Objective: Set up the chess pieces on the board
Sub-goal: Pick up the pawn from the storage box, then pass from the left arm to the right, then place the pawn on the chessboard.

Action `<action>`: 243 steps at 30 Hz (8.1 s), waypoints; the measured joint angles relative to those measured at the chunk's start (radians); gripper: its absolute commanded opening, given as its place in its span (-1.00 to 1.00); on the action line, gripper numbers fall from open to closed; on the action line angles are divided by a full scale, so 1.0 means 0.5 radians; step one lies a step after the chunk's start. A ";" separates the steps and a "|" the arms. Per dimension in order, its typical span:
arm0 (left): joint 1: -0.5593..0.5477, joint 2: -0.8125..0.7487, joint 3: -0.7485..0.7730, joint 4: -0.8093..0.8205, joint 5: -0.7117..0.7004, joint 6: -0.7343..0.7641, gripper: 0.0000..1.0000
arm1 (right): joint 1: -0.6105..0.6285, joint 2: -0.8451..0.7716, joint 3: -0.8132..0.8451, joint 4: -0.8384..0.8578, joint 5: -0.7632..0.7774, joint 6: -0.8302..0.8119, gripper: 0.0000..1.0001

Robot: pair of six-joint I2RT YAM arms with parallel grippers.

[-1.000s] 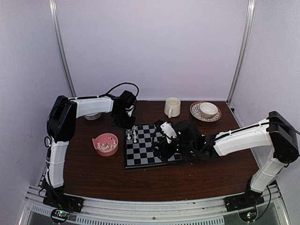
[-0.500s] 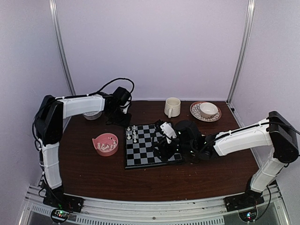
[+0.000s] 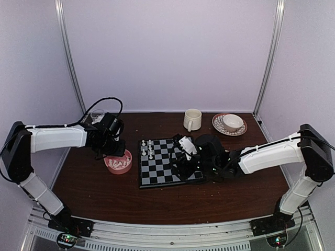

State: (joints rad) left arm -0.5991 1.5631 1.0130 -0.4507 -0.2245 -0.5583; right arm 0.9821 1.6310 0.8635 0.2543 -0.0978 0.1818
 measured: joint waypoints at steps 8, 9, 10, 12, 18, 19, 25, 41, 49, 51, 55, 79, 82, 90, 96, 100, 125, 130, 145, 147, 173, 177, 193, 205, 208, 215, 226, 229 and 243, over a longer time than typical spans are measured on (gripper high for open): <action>0.137 -0.006 -0.173 0.289 0.032 -0.149 -0.61 | 0.000 0.000 0.000 0.000 0.001 -0.005 0.04; 0.140 -0.005 -0.181 0.321 0.043 -0.151 -0.63 | 0.000 0.000 0.000 0.000 0.001 -0.005 0.04; 0.143 -0.003 -0.185 0.356 0.056 -0.149 -0.64 | 0.000 0.000 0.000 0.000 0.001 -0.005 0.04; 0.154 0.011 -0.190 0.433 0.078 -0.136 -0.62 | 0.000 0.000 0.000 0.000 0.000 -0.005 0.04; 0.181 0.172 -0.132 0.494 0.085 -0.075 -0.58 | 0.000 0.000 0.000 0.000 -0.006 -0.005 0.04; 0.182 0.214 -0.107 0.484 0.085 -0.067 -0.58 | 0.000 0.000 0.000 0.000 -0.007 -0.005 0.04; 0.182 0.360 0.017 0.377 0.085 -0.024 -0.58 | 0.000 0.000 0.000 0.000 -0.013 -0.005 0.04; 0.180 0.591 0.249 0.124 0.067 0.072 -0.59 | 0.000 0.000 0.000 0.000 -0.013 -0.005 0.04; 0.180 0.591 0.249 0.079 0.043 0.130 -0.76 | 0.000 0.000 0.000 0.000 -0.013 -0.005 0.04; 0.180 0.591 0.249 0.073 0.035 0.150 -0.81 | 0.000 0.000 0.000 0.000 -0.013 -0.005 0.04; 0.177 0.591 0.249 0.063 0.008 0.192 -0.86 | 0.000 0.000 0.000 0.000 -0.014 -0.005 0.04; -0.155 0.422 0.247 0.010 -0.505 0.388 -0.88 | 0.000 0.000 0.000 -0.001 -0.020 -0.006 0.04; -0.256 0.363 0.239 -0.008 -0.502 0.401 -0.87 | 0.000 0.000 0.000 -0.001 -0.018 -0.007 0.04; -0.442 0.135 0.156 0.000 -0.356 0.452 -0.86 | -0.021 -0.017 -0.011 -0.006 0.043 0.000 0.04; -0.588 0.090 -0.001 0.162 -0.129 0.582 -0.86 | -0.193 -0.104 -0.080 0.011 0.012 0.091 0.03; -0.652 0.090 -0.076 0.287 0.005 0.653 -0.86 | -0.380 -0.127 -0.100 0.049 -0.175 0.234 -0.01; -0.924 0.135 -0.237 0.890 0.069 1.041 -0.87 | -0.575 0.552 0.119 0.608 -1.447 1.196 -0.12; -0.960 0.149 -0.237 0.903 0.031 1.094 -0.87 | -0.526 0.553 0.188 0.587 -1.498 1.209 -0.13; -0.974 0.185 -0.237 0.899 -0.077 1.138 -0.88 | -0.466 0.654 0.302 0.426 -1.585 1.177 -0.18; -0.974 0.188 -0.237 0.899 -0.082 1.138 -0.88 | -0.459 0.670 0.313 0.404 -1.591 1.169 -0.20; -1.019 0.215 -0.214 0.876 -0.146 1.167 -0.88 | -0.428 0.715 0.361 0.366 -1.646 1.153 -0.83; -1.026 0.215 -0.212 0.867 -0.163 1.173 -0.75 | -0.428 0.715 0.361 0.363 -1.647 1.132 -0.95; -1.036 -0.026 -0.320 0.909 -0.227 1.070 -0.23 | -0.410 0.302 0.249 -0.099 -0.923 0.388 -0.99; -0.601 -0.542 -0.575 0.927 -0.286 0.616 -0.21 | -0.027 0.426 0.328 -0.127 -0.305 -0.085 -0.95; -0.544 -0.624 -0.626 0.913 -0.314 0.533 -0.21 | 0.056 0.504 0.381 -0.125 -0.203 -0.156 -0.94; -0.546 -0.691 -0.645 0.898 -0.330 0.446 -0.21 | 0.101 0.649 0.474 -0.160 -0.047 -0.259 -0.86; -0.546 -0.690 -0.645 0.878 -0.330 0.423 -0.20 | 0.109 0.661 0.493 -0.204 0.027 -0.319 -0.59; -0.546 -0.690 -0.645 0.875 -0.330 0.423 -0.20 | 0.109 0.661 0.493 -0.212 0.029 -0.320 -0.57; -0.546 -0.622 -0.638 0.846 -0.289 0.425 -0.14 | 0.109 0.600 0.470 -0.216 0.023 -0.306 -0.30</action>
State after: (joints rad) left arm -0.8722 1.2522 0.6941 -0.0277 -0.3691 -0.3458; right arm 1.0367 1.9308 1.0985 0.1463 -0.0864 0.0288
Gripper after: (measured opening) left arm 0.406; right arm 0.312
